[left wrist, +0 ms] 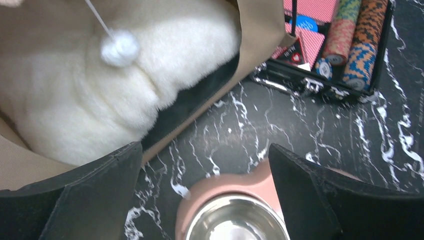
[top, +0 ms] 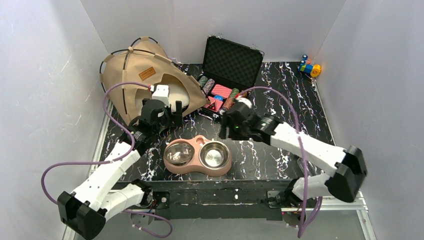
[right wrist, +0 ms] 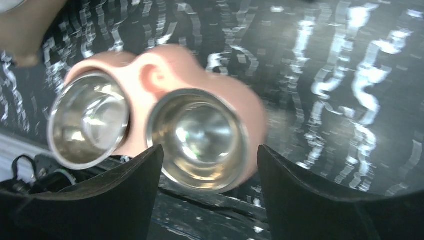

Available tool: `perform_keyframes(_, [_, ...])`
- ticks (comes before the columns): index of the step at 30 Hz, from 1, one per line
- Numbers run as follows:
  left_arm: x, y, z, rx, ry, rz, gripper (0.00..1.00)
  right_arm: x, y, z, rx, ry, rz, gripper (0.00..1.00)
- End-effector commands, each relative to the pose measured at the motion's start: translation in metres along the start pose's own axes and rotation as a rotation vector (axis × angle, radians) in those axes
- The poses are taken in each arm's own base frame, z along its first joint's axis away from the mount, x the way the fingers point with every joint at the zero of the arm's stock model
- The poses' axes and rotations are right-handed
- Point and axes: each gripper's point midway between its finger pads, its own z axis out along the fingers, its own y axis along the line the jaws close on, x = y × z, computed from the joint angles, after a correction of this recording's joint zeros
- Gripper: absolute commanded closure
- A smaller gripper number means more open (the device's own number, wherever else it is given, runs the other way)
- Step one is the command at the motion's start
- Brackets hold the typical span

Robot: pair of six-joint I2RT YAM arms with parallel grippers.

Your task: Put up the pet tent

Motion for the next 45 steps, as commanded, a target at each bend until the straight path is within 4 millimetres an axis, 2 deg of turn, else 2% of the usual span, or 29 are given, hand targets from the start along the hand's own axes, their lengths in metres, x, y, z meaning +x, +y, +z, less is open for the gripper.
perform_keyframes(1, [0.030,-0.010,-0.019,0.064,0.097,-0.131,0.02,0.001,-0.079,-0.023,0.159,-0.029,0.098,0.23])
perform_keyframes(3, [0.052,-0.017,-0.028,0.098,0.163,-0.199,0.02,0.000,-0.114,-0.035,0.212,-0.050,0.171,0.21])
perform_keyframes(7, [0.097,-0.042,-0.050,0.228,0.316,-0.305,0.02,0.000,-0.168,-0.059,0.270,-0.104,0.305,0.19])
perform_keyframes(11, [0.127,-0.068,-0.076,0.369,0.448,-0.376,0.01,-0.002,-0.215,-0.078,0.373,-0.159,0.381,0.14])
perform_keyframes(14, [0.146,-0.082,-0.086,0.443,0.543,-0.405,0.01,-0.013,-0.246,-0.093,0.483,-0.206,0.387,0.13])
perform_keyframes(15, [0.163,-0.089,-0.088,0.471,0.611,-0.414,0.01,-0.020,-0.264,-0.103,0.562,-0.219,0.393,0.09])
perform_keyframes(20, [0.182,-0.101,-0.085,0.501,0.652,-0.468,0.00,-0.018,-0.296,-0.110,0.618,-0.184,0.487,0.07])
perform_keyframes(24, [0.192,-0.100,-0.074,0.471,0.618,-0.505,0.01,-0.009,-0.319,-0.115,0.664,-0.203,0.565,0.06])
perform_keyframes(26, [0.192,-0.096,-0.069,0.444,0.590,-0.503,0.00,-0.005,-0.328,-0.117,0.689,-0.210,0.592,0.05])
perform_keyframes(29, [0.180,-0.093,-0.066,0.434,0.544,-0.494,0.01,0.004,-0.341,-0.123,0.737,-0.200,0.618,0.03])
perform_keyframes(36, [0.134,-0.094,-0.065,0.454,0.467,-0.381,0.01,0.022,-0.362,-0.128,0.772,-0.201,0.754,0.02])
perform_keyframes(37, [0.123,-0.095,-0.066,0.463,0.452,-0.357,0.00,0.023,-0.365,-0.128,0.777,-0.198,0.773,0.02])
perform_keyframes(41, [0.101,-0.094,-0.063,0.464,0.426,-0.284,0.00,0.034,-0.367,-0.114,0.744,-0.140,0.864,0.02])
perform_keyframes(45, [0.077,-0.094,-0.065,0.481,0.384,-0.211,0.01,0.042,-0.355,-0.101,0.678,-0.116,0.954,0.02])
